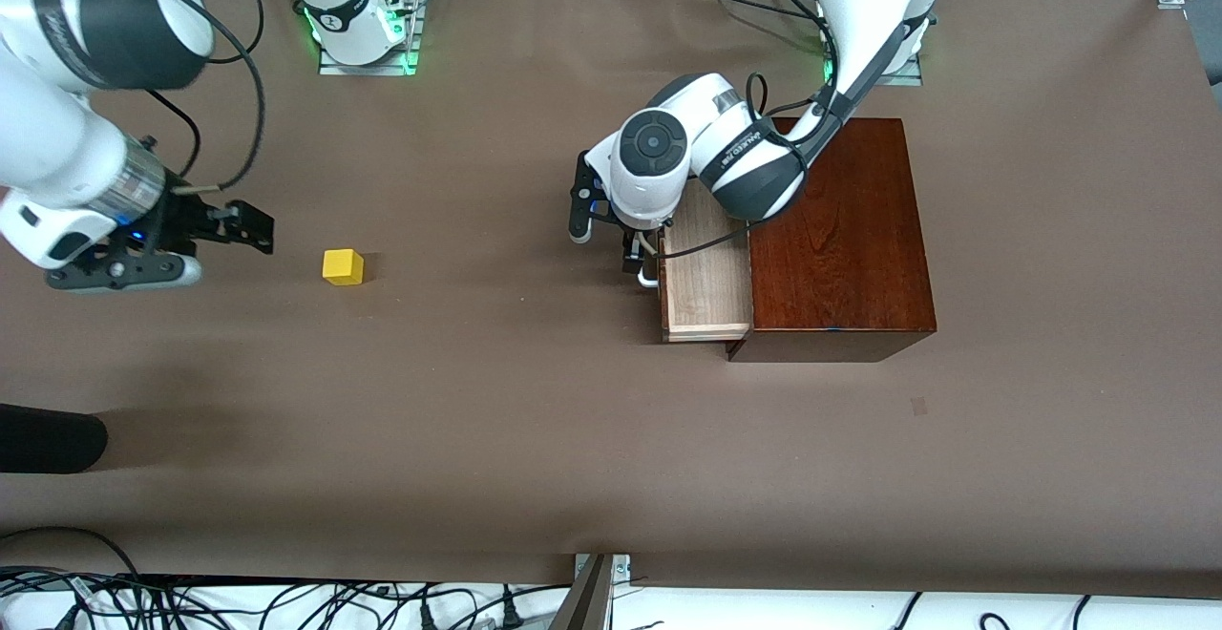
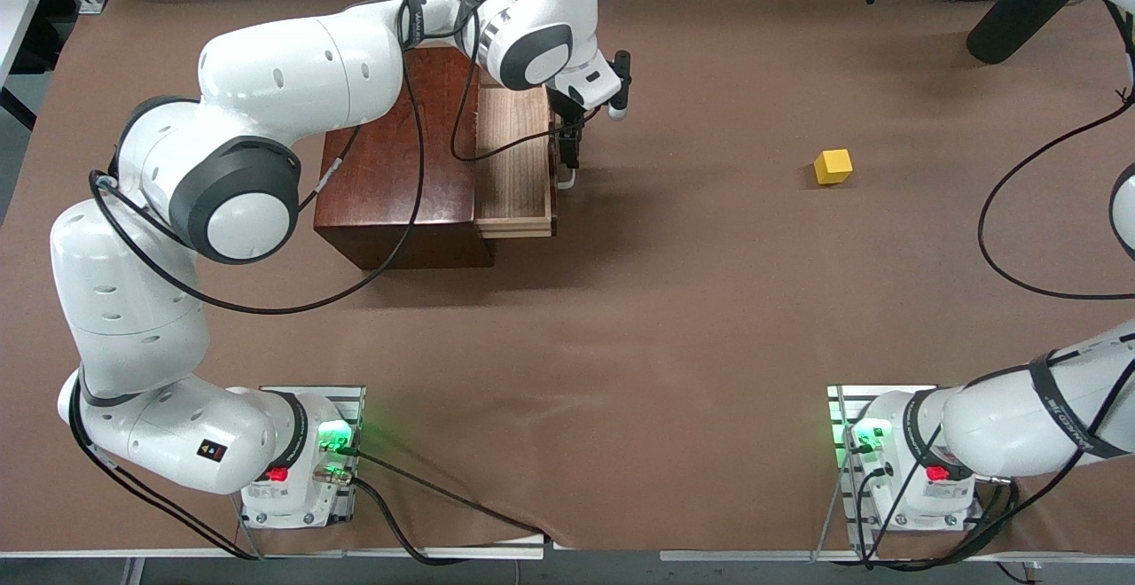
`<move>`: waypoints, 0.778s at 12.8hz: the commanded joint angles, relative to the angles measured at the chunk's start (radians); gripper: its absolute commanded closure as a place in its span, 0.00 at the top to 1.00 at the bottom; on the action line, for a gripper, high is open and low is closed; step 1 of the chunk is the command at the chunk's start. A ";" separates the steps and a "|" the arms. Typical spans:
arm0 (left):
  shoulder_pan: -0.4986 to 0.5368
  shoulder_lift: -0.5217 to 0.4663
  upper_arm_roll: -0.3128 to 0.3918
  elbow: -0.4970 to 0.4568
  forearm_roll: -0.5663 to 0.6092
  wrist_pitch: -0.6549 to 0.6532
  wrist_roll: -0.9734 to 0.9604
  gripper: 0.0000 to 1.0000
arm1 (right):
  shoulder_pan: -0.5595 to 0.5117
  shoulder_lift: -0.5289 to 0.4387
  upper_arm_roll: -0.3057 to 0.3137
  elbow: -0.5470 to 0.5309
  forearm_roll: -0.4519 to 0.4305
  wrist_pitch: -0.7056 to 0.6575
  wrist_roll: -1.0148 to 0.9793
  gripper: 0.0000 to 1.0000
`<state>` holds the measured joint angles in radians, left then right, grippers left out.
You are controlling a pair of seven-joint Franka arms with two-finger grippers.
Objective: Open drawer, take yellow block, close drawer
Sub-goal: 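Push the drawer shut with the left gripper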
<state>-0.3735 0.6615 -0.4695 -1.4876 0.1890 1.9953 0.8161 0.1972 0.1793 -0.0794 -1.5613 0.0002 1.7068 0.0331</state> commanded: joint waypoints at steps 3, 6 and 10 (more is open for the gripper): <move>0.007 -0.005 0.029 -0.017 0.086 -0.165 -0.011 1.00 | -0.004 -0.044 0.000 0.030 -0.011 -0.047 -0.003 1.00; -0.002 0.009 0.031 -0.034 0.089 -0.170 -0.009 1.00 | -0.005 -0.043 0.000 0.032 -0.009 -0.044 0.002 1.00; -0.028 0.001 0.029 -0.030 0.182 -0.254 -0.014 1.00 | -0.004 -0.046 0.009 0.040 -0.002 -0.053 0.002 1.00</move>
<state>-0.4115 0.6805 -0.4737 -1.4611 0.3128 1.9312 0.8180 0.1969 0.1435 -0.0809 -1.5323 -0.0001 1.6775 0.0329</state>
